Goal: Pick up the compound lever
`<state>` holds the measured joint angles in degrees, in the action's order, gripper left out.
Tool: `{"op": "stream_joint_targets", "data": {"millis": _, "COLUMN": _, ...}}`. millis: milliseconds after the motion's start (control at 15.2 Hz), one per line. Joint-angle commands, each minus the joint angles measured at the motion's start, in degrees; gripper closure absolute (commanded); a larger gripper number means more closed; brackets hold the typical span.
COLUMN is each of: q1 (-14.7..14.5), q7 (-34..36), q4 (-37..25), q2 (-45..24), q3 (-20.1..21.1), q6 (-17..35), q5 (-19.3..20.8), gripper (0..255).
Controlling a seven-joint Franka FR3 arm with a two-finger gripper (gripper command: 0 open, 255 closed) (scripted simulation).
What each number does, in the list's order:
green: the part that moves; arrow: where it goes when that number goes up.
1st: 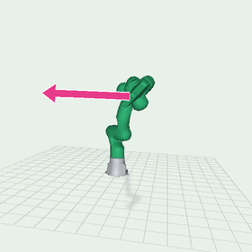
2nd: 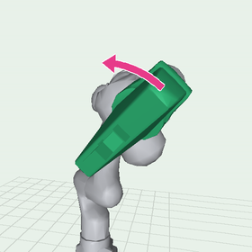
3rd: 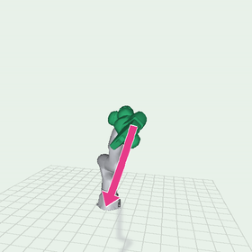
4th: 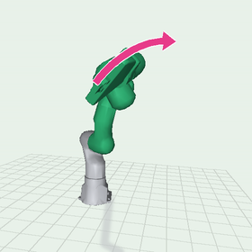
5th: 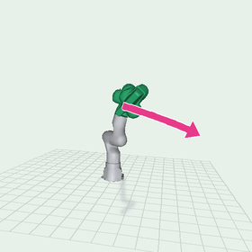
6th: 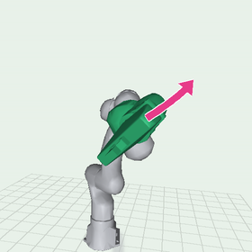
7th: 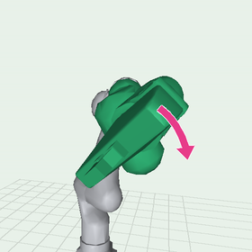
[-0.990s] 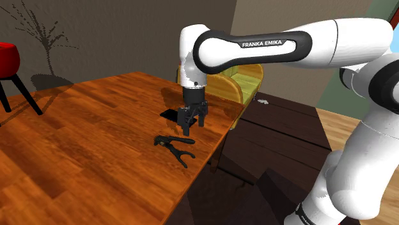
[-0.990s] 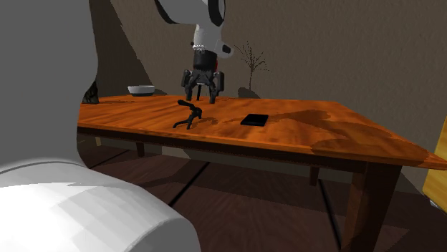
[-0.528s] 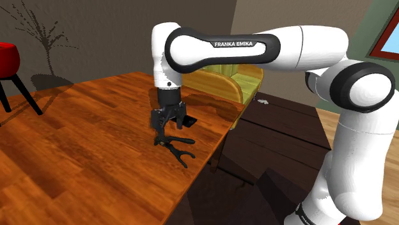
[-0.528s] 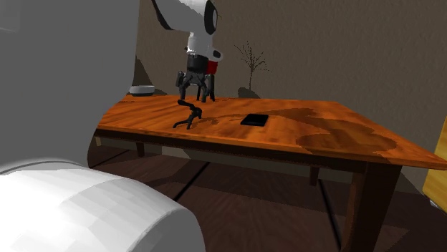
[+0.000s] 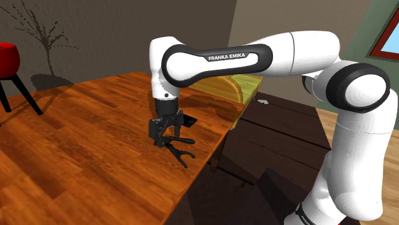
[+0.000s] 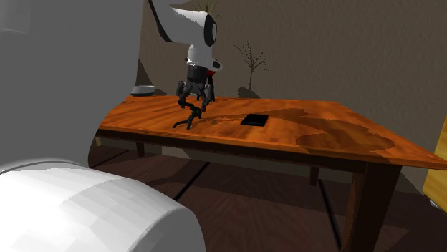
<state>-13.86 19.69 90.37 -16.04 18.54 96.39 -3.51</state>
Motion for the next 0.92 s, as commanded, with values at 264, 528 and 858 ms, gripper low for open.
{"op": "stream_joint_targets", "data": {"millis": 264, "q1": 0.04, "q7": -0.08, "q4": 0.49, "q2": 0.08, "q3": -0.01, "q6": 0.43, "q5": -0.02, "gripper": 255}}
{"op": "stream_joint_targets", "data": {"millis": 528, "q1": 0.03, "q7": -0.07, "q4": 0.45, "q2": 0.05, "q3": -0.02, "q6": 0.42, "q5": -0.01, "gripper": 255}}
{"op": "stream_joint_targets", "data": {"millis": 858, "q1": -0.02, "q7": 0.24, "q4": -2.60, "q2": 0.20, "q3": 0.05, "q6": -2.76, "q5": -0.05, "gripper": 255}}
